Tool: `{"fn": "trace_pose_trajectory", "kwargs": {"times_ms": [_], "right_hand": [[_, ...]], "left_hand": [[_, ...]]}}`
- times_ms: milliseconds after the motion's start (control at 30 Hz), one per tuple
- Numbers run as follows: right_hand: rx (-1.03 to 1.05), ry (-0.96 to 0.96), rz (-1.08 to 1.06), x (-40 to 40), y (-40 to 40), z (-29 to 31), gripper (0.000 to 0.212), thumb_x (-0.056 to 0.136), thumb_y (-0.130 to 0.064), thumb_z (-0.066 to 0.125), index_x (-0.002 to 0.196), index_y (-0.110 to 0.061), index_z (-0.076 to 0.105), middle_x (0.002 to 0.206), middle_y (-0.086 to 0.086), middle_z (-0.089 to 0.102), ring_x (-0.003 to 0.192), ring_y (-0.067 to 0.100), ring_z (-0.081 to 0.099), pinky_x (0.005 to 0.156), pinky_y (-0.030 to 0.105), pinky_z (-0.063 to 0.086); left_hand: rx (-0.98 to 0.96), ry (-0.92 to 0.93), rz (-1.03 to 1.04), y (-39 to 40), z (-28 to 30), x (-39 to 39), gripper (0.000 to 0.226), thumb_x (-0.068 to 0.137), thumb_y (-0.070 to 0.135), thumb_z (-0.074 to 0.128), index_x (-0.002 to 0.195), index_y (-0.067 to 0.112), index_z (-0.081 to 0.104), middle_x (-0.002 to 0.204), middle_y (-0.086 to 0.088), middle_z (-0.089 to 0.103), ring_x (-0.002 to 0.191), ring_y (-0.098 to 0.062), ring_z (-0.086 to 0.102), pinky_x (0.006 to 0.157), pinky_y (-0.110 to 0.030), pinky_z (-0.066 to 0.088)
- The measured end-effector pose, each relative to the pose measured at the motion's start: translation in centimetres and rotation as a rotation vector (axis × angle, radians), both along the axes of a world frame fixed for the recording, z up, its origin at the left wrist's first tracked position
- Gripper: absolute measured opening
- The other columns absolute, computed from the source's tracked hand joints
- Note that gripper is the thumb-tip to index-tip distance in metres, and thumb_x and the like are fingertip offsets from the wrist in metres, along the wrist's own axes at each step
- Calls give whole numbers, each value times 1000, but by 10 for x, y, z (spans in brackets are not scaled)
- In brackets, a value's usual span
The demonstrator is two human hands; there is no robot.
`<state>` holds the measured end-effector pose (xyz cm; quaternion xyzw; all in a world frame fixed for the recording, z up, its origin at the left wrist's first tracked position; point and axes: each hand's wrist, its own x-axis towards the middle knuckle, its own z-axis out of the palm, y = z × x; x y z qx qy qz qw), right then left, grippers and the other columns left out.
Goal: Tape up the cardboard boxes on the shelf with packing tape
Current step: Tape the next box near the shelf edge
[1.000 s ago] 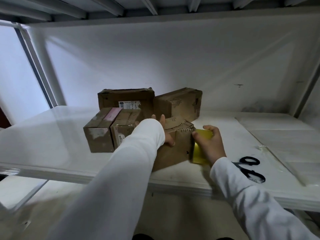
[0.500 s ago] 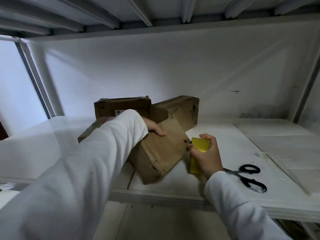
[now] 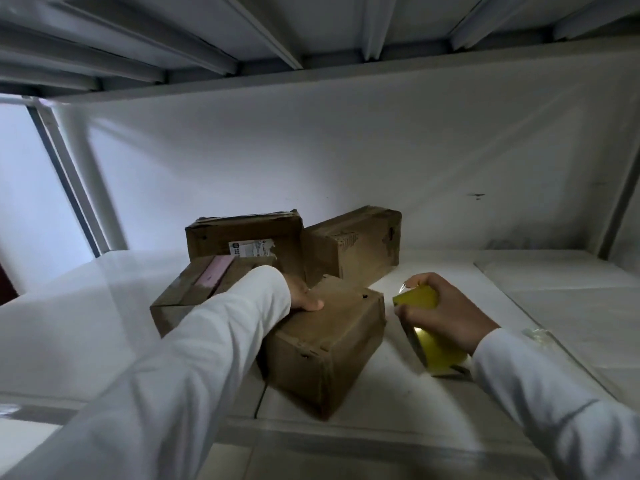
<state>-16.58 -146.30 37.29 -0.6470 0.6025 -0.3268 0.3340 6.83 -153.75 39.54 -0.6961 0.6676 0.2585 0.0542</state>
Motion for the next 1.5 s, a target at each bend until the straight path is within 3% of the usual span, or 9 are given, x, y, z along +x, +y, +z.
{"fn": "trace_pose_trajectory", "kwargs": {"times_ms": [67,200,333,433,567,833,1000,1200,1500], "right_hand": [[42,92,57,-4,-4,16,39,84,-35,67,114,-34,42,94,-6,51,74,9,47,60,22,37],[104,205,141,-2,-12,35,41,84,-33,67,117,-33,43,93,-10,51,77,6,48,58,19,35],[129,246,176,-1,-17,46,41,84,-34,66,115,-35,41,96,-9,51,78,5,48,60,19,36],[163,270,219,-3,-23,53,47,82,-40,67,119,-38,39,110,-6,51,85,7,49,70,21,40],[174,231,196,-13,-29,58,97,69,-62,69,147,-33,18,150,0,30,127,23,41,101,31,37],[291,743,96,14,-28,58,62,89,-63,42,122,-12,54,118,7,60,96,21,56,84,28,42],[331,586,67,12,-33,48,64,91,-65,30,113,-12,60,114,8,63,101,24,60,89,30,41],[313,684,50,22,-49,33,51,99,-49,32,123,-10,55,125,9,58,95,19,53,89,28,38],[314,677,64,26,-59,34,49,100,-43,35,139,-14,42,142,6,45,127,23,45,106,30,33]], "left_hand": [[-217,50,-82,7,16,-17,65,90,46,58,143,14,38,149,-4,37,135,-24,37,111,-34,29],[-286,623,-162,24,36,-58,56,85,39,66,134,15,51,129,-1,56,109,-13,56,85,-18,46],[-424,622,-191,22,35,-80,6,81,21,73,85,19,69,88,3,68,85,-17,64,77,-29,54],[-476,589,-138,14,34,-82,19,86,15,67,68,22,67,85,0,72,79,-18,65,77,-31,54],[-502,511,-91,4,35,-73,8,86,14,68,80,11,72,86,2,70,82,-11,62,80,-23,49],[-415,332,23,-6,29,-63,15,89,19,64,94,7,71,110,-5,68,104,-19,62,95,-28,45],[-323,231,61,-11,22,-52,18,87,26,68,73,14,67,97,-5,69,98,-19,63,90,-29,46],[-269,104,96,-20,11,-54,33,86,31,67,109,7,69,110,-8,67,105,-24,61,87,-29,47],[-303,117,85,-24,13,-50,36,87,28,67,116,6,65,119,-9,64,111,-24,59,99,-34,46]]}}
